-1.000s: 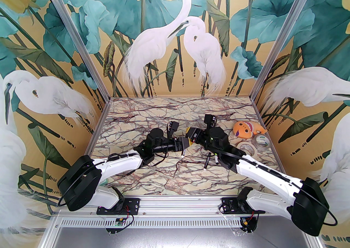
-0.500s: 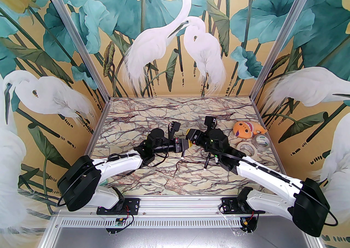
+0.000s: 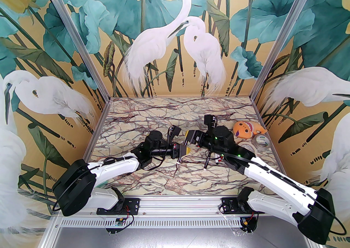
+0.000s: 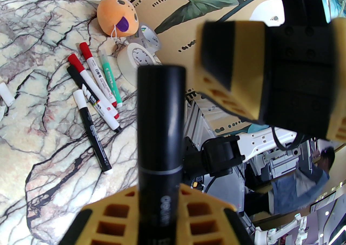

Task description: Open the pen caps

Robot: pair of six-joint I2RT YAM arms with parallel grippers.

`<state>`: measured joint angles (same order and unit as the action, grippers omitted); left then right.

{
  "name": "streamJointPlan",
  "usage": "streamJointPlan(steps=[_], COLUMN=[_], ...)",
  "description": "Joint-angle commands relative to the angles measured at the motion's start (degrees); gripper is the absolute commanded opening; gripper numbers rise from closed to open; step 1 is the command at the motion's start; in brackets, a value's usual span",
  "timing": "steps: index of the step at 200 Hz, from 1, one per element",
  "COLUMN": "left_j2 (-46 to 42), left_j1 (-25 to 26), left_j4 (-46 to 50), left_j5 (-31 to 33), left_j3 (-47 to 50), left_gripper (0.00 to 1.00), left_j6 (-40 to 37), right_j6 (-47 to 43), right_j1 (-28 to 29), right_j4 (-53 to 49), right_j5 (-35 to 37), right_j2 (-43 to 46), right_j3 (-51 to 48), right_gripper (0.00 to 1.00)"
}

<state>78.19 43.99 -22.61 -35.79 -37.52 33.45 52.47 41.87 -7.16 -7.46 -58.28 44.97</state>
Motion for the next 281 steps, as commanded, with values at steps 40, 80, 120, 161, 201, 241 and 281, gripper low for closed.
streamJointPlan(steps=[40,80,120,161,201,241,281], left_j2=[-1.55,-2.09,-2.74,-3.11,-2.87,-2.70,-1.58], left_j1=[-0.13,0.08,0.83,0.97,0.92,0.93,0.93], left_j4=[2.12,3.12,5.23,4.83,4.31,4.13,3.03], left_j5=[-1.50,-1.79,-0.95,-0.69,-0.69,-0.43,-1.28], left_j3=[0.25,0.27,0.44,0.95,1.02,1.12,0.78], left_gripper=[0.10,0.10,0.10,0.10,0.10,0.09,0.09], left_j6=[-2.40,-3.51,-5.13,-4.93,-4.69,-4.23,-2.55], right_j6=[0.28,2.61,3.96,4.14,4.40,3.92,3.28], right_j1=[-0.80,-2.43,-5.24,-6.27,-6.24,-6.18,-5.94], right_j4=[-2.81,-1.28,-1.80,-1.71,-0.49,-0.52,-0.96], right_j5=[-4.37,-9.20,-14.86,-18.50,-19.69,-20.05,-19.57], right_j2=[-3.04,-5.94,-8.26,-10.17,-11.66,-12.21,-12.91], right_j3=[2.72,4.00,5.48,5.95,5.39,5.59,5.38], right_gripper=[0.49,0.47,0.41,0.40,0.39,0.33,0.28])
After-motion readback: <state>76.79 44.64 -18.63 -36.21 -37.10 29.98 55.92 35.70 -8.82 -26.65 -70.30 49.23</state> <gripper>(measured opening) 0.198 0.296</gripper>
